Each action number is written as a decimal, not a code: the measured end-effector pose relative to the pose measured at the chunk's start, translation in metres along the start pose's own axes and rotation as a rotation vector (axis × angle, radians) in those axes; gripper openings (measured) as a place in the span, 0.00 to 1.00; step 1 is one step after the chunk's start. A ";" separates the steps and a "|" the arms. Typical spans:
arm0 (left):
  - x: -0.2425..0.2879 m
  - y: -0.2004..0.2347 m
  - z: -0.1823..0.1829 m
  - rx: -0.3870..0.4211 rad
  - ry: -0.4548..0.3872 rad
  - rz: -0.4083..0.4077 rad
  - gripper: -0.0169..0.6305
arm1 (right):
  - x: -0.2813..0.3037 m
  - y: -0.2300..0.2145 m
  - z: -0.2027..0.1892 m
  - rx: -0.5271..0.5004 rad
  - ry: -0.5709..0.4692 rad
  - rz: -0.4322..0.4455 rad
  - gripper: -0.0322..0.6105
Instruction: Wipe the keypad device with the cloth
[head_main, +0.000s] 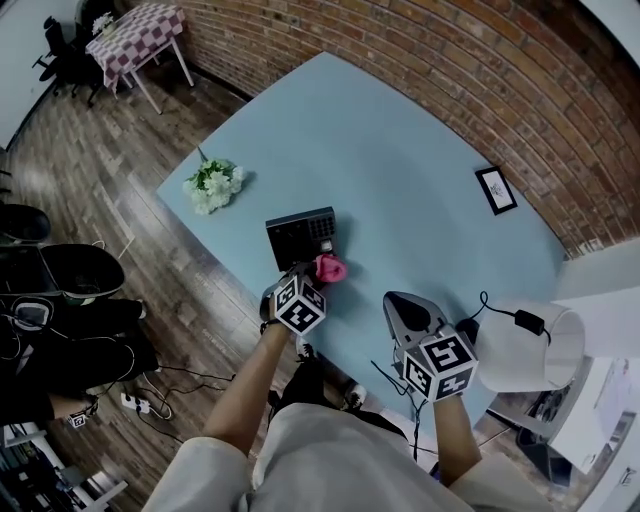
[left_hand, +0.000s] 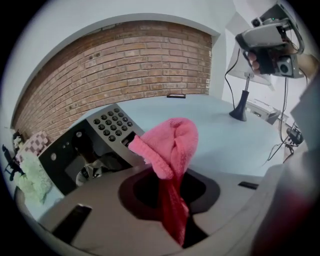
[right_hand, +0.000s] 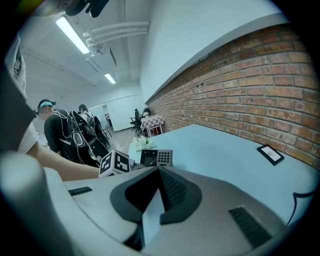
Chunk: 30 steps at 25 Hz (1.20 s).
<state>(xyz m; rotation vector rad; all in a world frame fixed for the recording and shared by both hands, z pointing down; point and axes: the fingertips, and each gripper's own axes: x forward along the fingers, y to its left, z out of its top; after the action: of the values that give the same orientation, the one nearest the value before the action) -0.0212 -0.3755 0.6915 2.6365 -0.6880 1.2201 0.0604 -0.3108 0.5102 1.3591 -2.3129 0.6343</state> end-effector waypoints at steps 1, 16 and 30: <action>-0.003 -0.002 -0.001 -0.015 -0.002 0.003 0.18 | 0.000 0.001 0.001 -0.002 0.000 0.004 0.06; -0.155 -0.020 0.025 -0.289 -0.390 0.220 0.18 | -0.038 0.036 0.014 -0.076 -0.090 0.096 0.06; -0.306 -0.121 0.049 -0.290 -0.569 0.513 0.18 | -0.134 0.098 0.035 -0.253 -0.262 0.242 0.06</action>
<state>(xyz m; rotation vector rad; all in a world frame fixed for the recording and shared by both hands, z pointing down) -0.1028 -0.1800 0.4350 2.6258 -1.5693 0.3605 0.0315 -0.1928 0.3920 1.1119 -2.6846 0.2264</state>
